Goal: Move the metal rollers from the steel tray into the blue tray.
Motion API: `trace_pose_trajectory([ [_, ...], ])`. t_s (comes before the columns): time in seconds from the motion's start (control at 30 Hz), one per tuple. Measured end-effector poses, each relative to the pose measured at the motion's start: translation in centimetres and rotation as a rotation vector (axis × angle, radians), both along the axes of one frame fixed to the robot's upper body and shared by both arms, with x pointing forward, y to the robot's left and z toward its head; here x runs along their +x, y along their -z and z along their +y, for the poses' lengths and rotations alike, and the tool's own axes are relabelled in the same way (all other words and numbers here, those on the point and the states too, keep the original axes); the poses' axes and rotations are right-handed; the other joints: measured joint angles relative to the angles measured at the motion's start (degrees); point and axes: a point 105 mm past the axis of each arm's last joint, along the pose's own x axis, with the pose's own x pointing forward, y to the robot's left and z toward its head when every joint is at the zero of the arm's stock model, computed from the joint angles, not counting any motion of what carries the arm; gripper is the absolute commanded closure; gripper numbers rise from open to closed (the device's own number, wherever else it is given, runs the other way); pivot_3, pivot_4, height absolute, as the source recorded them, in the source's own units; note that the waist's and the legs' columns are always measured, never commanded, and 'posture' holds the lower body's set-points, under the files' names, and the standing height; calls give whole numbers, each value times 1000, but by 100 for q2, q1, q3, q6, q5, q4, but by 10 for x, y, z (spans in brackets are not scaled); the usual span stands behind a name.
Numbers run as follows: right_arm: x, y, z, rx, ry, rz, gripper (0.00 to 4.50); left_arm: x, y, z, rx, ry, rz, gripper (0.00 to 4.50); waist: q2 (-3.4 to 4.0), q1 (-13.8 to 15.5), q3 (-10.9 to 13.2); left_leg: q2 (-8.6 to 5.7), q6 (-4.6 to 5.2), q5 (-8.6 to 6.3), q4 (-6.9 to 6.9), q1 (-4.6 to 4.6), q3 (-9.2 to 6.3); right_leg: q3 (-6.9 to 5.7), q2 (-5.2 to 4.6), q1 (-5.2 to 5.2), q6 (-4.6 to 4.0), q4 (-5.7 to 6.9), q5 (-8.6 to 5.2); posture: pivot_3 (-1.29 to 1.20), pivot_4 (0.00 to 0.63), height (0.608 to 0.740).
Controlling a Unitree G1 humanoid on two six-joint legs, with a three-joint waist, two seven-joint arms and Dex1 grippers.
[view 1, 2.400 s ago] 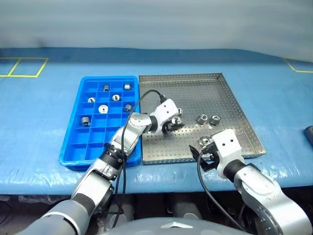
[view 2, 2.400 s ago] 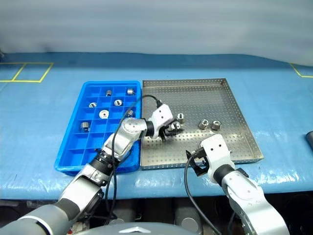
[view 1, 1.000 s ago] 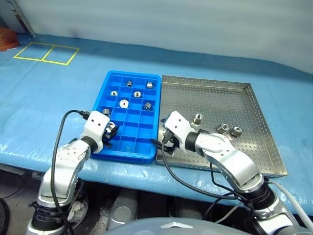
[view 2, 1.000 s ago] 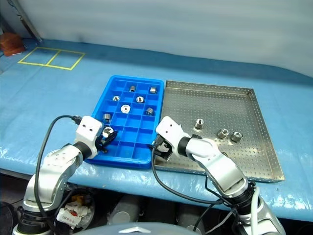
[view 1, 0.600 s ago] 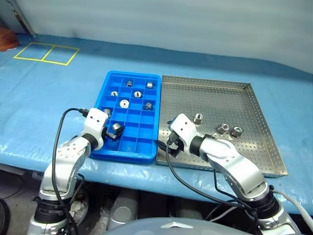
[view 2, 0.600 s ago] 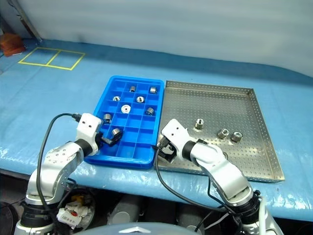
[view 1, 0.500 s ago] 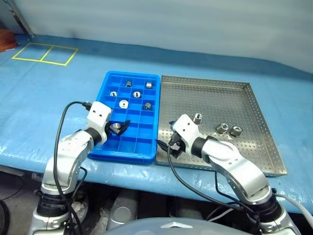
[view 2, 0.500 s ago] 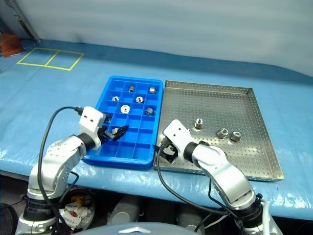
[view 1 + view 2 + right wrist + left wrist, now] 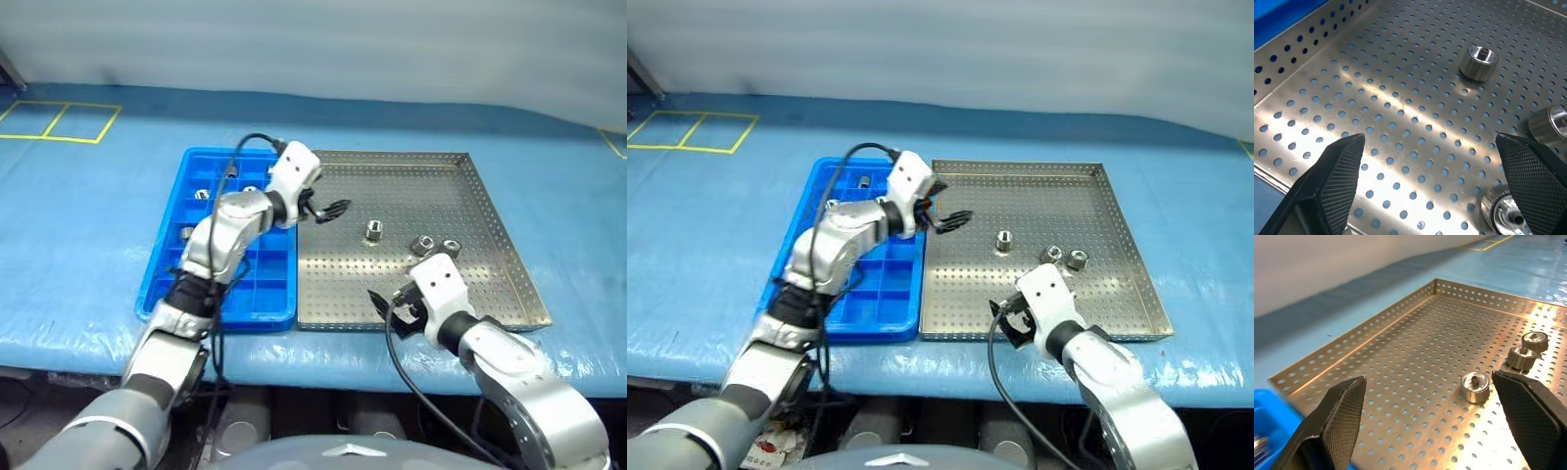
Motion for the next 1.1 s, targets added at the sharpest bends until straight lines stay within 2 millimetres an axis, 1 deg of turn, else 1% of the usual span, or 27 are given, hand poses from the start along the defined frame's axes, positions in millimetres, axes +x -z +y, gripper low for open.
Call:
trace_pose_trajectory([
  [0.17,-6,2,-4,1,58,7,0,8,23,-37,19,22,9,30,0,-194,0,12,0,0,1,8,0,18,16,-1,3,3,2,-80,150,740],
  [0.37,-10,1,-5,3,91,-3,0,13,53,-58,23,-45,57,30,0,-324,0,14,0,-1,2,7,0,26,18,-3,9,2,6,-119,150,740],
  [0.43,-10,1,-5,8,95,-3,0,15,60,-58,15,-84,74,30,0,-352,0,14,0,-1,2,8,1,30,19,-4,13,1,8,-125,150,740],
  [0.53,-10,1,-6,4,102,-5,0,19,74,-49,17,-135,114,30,0,-395,0,15,0,-1,2,10,2,30,19,-4,14,4,9,-125,150,740],
  [0.63,-10,1,-6,4,101,-7,0,19,84,-45,36,-159,135,30,0,-394,0,15,0,-1,3,9,2,30,19,-3,15,3,10,-124,150,740],
  [0.67,-10,0,-5,5,99,-9,0,19,87,-44,40,-166,148,194,-1,-394,0,14,0,-1,4,9,2,31,19,-3,16,2,10,-124,150,740],
  [0.73,-8,-2,-5,6,96,-17,0,19,91,-42,41,-177,163,670,-1,-397,0,14,0,-1,4,8,3,32,18,-3,17,1,11,-124,150,740],
  [0.93,-5,-5,-1,10,78,-34,0,19,88,-43,4,-160,174,2669,0,-393,-1,17,0,-1,3,12,4,32,21,-3,16,5,11,-93,150,740],
  [0.97,-5,-6,0,11,74,-38,0,19,87,-43,2,-154,176,2822,-1,-391,-1,17,0,-1,3,12,4,33,21,-3,16,5,11,-93,150,740],
  [1.03,-4,-7,3,14,62,-40,0,18,85,-44,-12,-141,174,2820,-1,-390,0,16,0,-1,4,10,4,33,20,-4,16,4,11,-73,150,740],
  [1.1,-2,-8,5,15,53,-47,0,19,76,-46,-42,-125,157,2820,-1,-384,0,16,0,-1,3,8,4,34,19,-4,16,3,11,-53,150,740],
])
